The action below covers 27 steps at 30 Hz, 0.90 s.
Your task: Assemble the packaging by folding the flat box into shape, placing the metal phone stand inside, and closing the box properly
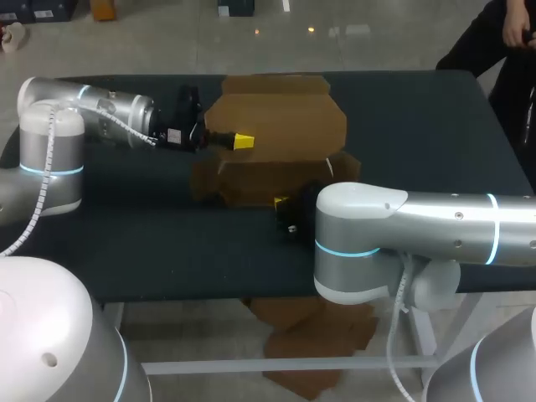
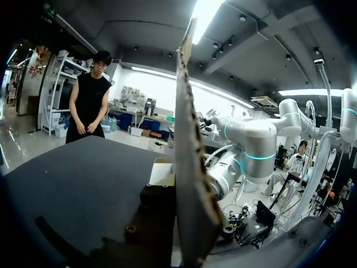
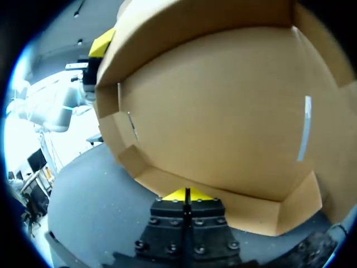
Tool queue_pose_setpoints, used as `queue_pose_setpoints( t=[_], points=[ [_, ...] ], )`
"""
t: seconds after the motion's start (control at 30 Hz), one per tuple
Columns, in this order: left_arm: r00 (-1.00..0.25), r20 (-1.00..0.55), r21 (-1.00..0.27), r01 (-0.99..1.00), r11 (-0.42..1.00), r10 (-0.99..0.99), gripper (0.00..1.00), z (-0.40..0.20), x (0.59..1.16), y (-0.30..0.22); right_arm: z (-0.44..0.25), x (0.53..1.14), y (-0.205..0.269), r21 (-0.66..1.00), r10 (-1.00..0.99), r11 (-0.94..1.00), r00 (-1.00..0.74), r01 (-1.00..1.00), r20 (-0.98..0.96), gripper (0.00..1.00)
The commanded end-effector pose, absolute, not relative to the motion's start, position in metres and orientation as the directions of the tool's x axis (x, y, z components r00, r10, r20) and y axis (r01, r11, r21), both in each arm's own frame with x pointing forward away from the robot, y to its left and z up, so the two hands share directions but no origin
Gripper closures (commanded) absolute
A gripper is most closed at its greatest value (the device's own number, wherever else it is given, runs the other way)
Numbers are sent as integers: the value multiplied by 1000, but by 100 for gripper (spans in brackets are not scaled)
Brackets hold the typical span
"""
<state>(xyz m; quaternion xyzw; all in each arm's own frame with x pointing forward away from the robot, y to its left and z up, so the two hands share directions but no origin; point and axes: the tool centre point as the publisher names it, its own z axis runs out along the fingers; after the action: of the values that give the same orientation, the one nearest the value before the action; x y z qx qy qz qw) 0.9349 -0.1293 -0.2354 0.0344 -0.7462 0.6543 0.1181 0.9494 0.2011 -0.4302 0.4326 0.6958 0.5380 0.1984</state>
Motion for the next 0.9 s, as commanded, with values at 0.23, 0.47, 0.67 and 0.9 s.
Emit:
queue_pose_setpoints(
  t=[0.23,0.47,0.67,0.9],
  points=[
    [-960,261,-961,-248,127,98,100,-235,932,-128,-437,950,205,921,819,45,-542,387,187,100],
    [-959,266,-960,-254,120,94,100,-236,937,-124,-437,950,205,921,819,45,-542,387,187,100],
    [-957,272,-959,-260,115,102,100,-235,939,-121,-437,950,205,921,819,45,-542,387,187,100],
    [-954,280,-956,-268,118,105,100,-236,941,-121,-437,950,205,921,819,45,-542,387,187,100]
  ],
)
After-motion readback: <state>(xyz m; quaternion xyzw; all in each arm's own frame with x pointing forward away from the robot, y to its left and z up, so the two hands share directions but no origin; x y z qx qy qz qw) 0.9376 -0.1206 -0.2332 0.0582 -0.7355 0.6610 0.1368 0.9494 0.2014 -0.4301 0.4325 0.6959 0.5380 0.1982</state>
